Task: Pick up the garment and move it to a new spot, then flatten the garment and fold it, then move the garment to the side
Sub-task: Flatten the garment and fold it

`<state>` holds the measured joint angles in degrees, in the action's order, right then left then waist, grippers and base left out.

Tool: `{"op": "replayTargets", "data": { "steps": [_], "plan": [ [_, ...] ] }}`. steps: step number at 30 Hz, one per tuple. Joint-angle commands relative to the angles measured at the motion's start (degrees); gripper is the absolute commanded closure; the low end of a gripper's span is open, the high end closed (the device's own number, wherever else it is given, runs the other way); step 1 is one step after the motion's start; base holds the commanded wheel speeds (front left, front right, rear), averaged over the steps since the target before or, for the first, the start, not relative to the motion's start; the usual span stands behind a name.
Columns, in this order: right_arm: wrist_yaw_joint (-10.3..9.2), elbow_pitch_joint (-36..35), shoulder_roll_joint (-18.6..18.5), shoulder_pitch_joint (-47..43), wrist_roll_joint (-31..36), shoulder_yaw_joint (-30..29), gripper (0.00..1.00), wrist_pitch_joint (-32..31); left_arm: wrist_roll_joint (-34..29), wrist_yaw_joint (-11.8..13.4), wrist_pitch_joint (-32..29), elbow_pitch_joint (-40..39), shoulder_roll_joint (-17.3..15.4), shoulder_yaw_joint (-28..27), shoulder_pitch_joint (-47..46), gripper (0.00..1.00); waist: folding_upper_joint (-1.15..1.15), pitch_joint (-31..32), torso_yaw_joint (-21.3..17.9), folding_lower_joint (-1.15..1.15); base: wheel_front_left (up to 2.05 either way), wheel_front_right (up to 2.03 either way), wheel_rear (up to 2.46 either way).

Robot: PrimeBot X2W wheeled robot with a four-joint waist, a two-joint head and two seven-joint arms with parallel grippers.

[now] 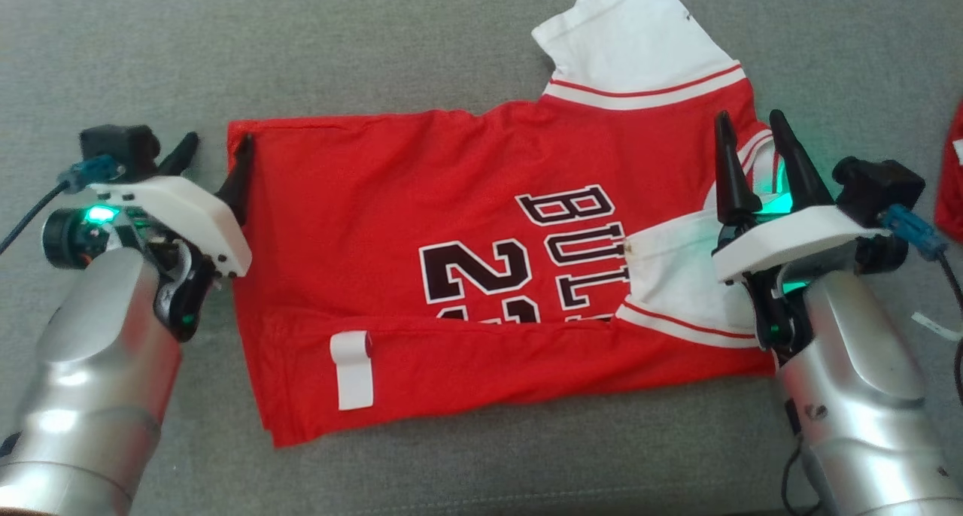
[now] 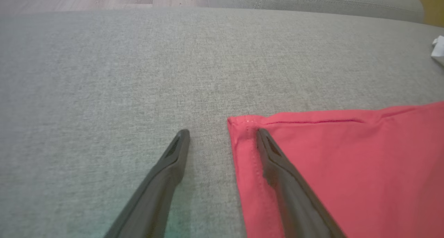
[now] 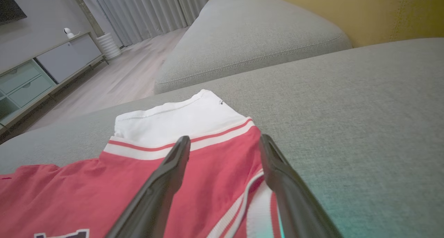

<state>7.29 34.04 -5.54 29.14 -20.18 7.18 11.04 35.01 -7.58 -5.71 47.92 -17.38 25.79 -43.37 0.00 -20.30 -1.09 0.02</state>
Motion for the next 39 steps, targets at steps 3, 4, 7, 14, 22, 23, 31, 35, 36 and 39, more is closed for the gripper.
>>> {"op": "replayTargets", "data": {
  "steps": [3, 4, 7, 14, 22, 23, 31, 35, 36, 39],
  "plan": [
    [0.20, -0.95, 0.01, 2.52, -1.08, 1.75, 0.00, 0.65, 2.07, 0.10, 0.95, -0.51, -2.89, 1.24, -3.08, 0.00, 0.00, -1.09, -0.43, -0.02, 0.00, 0.00, 0.00],
    [0.20, -0.84, -0.31, 2.93, -1.37, 1.82, 0.00, 0.51, 2.80, 0.10, 0.87, -0.53, -2.82, 2.11, -3.19, 0.00, 0.00, -1.21, -0.37, -0.02, 0.00, 0.00, 0.00],
    [0.20, -0.79, -1.78, 4.58, -1.56, 2.06, 0.00, 0.03, 5.31, 0.09, 0.52, -1.17, -2.86, 4.75, -3.61, 0.00, 0.00, -1.66, -0.07, -0.02, 0.00, 0.00, 0.00],
    [0.20, 0.16, -4.35, 9.51, -1.45, 3.17, 0.00, -2.68, 7.76, 0.09, 2.75, -1.03, -3.98, 9.69, -5.17, 1.00, 0.00, -2.15, 1.29, -0.02, 0.00, 0.00, 0.00],
    [0.20, 8.23, -9.71, 18.54, 1.11, 3.93, 0.00, -11.77, 8.00, 0.09, 10.42, -0.73, -1.83, 13.48, -8.95, 1.00, 0.00, -3.60, 6.28, -0.02, 0.00, 0.00, 0.00],
    [0.20, 9.50, -10.48, 19.70, 1.72, 4.21, 0.00, -13.10, 8.16, 0.09, 11.13, -0.75, -1.30, 14.05, -9.35, 1.00, 0.00, -3.84, 7.08, -0.02, 0.00, 0.00, 0.00],
    [0.20, 16.52, -13.93, 27.92, 4.00, 6.87, 0.00, -19.14, 9.37, 0.09, 14.51, -0.05, 2.98, 20.01, -12.61, 1.00, 0.00, -5.77, 13.43, -0.02, 0.00, 0.00, 0.00],
    [0.20, 20.11, -14.15, 31.04, 4.73, 7.50, 0.00, -21.11, 10.53, 0.09, 15.50, 0.26, 4.43, 22.89, -13.57, 1.00, 0.00, -6.50, 14.96, -0.02, 0.00, 0.00, 0.00],
    [0.20, 21.01, -14.05, 31.64, 4.80, 7.37, 0.00, -21.36, 10.88, 0.09, 15.74, 0.42, 4.71, 23.46, -13.81, 1.00, 0.00, -6.62, 15.17, -0.02, 0.00, 0.00, 0.00],
    [0.20, 24.11, -13.92, 32.59, 6.05, 7.60, 0.00, -22.53, 11.96, 0.09, 16.50, 0.91, 5.45, 25.03, -14.38, 1.00, 0.00, -6.75, 15.55, -0.02, 0.00, 0.00, 0.00]
  ]
}}
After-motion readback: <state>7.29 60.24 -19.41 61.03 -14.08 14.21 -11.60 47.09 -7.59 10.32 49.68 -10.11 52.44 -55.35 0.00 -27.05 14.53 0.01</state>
